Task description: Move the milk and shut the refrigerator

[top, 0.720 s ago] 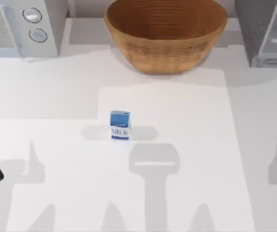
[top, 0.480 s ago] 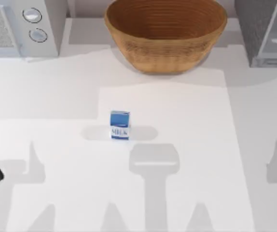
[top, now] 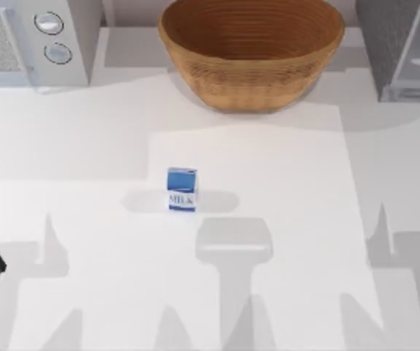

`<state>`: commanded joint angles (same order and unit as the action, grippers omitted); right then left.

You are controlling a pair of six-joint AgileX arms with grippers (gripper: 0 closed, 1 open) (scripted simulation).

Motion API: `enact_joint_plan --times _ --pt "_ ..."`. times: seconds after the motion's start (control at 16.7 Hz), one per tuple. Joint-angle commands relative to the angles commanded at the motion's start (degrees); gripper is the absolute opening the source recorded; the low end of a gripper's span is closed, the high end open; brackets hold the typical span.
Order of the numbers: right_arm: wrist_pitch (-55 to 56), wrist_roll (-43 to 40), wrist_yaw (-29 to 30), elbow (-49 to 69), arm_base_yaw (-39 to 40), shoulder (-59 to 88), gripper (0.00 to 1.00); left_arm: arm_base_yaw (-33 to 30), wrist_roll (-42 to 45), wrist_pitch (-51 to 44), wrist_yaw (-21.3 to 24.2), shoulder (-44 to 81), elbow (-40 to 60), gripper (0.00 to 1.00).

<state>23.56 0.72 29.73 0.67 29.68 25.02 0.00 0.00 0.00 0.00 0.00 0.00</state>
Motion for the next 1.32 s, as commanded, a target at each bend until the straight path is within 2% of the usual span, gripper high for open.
enact_joint_plan --times 0.24,0.42,0.54,0.96,1.32 --pt "11.0 0.2 14.7 0.4 14.6 11.5 1.0 0.0 0.0 0.0 0.0 0.0 0.0 1.0" --pt "16.5 0.3 21.5 0.6 21.3 17.2 1.0 0.0 0.0 0.0 0.0 0.0 0.0 1.0" --pt "18.1 0.3 23.3 0.7 23.1 18.9 1.0 0.0 0.0 0.0 0.0 0.0 0.0 1.0" --pt "19.0 0.4 24.0 2.2 23.5 20.7 1.0 0.0 0.0 0.0 0.0 0.0 0.0 1.0" --pt "26.8 0.7 29.4 17.0 27.3 40.7 1.0 0.0 0.0 0.0 0.0 0.0 0.0 1.0"
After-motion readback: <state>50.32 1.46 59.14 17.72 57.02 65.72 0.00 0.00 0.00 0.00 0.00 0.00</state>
